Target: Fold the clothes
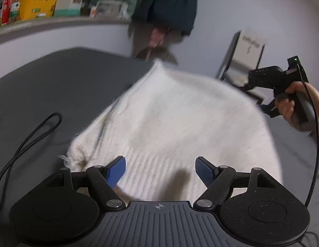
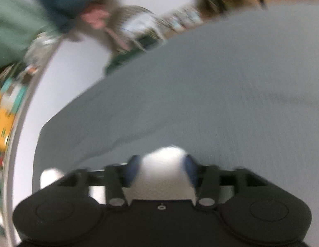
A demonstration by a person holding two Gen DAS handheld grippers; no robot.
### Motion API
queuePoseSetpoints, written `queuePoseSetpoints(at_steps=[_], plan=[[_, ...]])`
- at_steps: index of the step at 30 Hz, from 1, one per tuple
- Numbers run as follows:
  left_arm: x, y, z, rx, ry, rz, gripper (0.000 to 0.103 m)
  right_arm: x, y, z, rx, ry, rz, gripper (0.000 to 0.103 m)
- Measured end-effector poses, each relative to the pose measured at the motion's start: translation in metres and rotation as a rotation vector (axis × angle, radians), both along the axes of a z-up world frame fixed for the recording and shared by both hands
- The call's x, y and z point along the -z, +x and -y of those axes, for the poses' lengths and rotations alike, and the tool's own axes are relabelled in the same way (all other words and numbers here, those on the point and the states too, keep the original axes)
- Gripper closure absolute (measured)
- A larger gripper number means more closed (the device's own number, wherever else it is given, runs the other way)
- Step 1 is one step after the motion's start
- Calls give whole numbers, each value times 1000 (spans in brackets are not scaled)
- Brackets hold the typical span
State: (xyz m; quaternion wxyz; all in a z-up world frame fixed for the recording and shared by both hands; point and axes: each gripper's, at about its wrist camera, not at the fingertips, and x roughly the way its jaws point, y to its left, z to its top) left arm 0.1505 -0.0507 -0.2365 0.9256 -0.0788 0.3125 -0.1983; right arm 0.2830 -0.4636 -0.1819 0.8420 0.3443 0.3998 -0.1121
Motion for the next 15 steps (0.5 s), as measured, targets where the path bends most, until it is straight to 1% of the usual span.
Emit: queuePoseSetpoints(at_steps=[3,4,5,6,7,9,10,11,13,14,15], plan=[[-8,-3,5,56,-47,66,25,-35,-20,-26,-98,-103,112,39],[-9,-5,7,81,-48,76,25,-45,-28,-36,-135,-115,147,40],[-9,-7,10,109,-47,80,25,-51,-34,-46,-176,-109,172,43],[-10,-10,13,138,-45,84,25,-54,-39,-55,-215,-94,177,54],[-9,-11,16,158,-32,82,25,-57,-44,-62,-254,-75,174,64],[-6,-11,22,174,8,66,25,-53,-48,-76,-300,-71,126,67],[-5,-10,23,176,24,57,25,-49,-47,-82,-315,-77,97,73],[-4,-9,23,172,31,46,25,-43,-45,-85,-319,-96,71,76],[-3,-7,21,157,35,20,25,-31,-36,-91,-302,-134,23,89],[-3,-5,20,149,38,7,25,-25,-31,-92,-292,-129,4,90],[-2,-5,19,140,40,-7,25,-16,-25,-94,-285,-123,-11,94]])
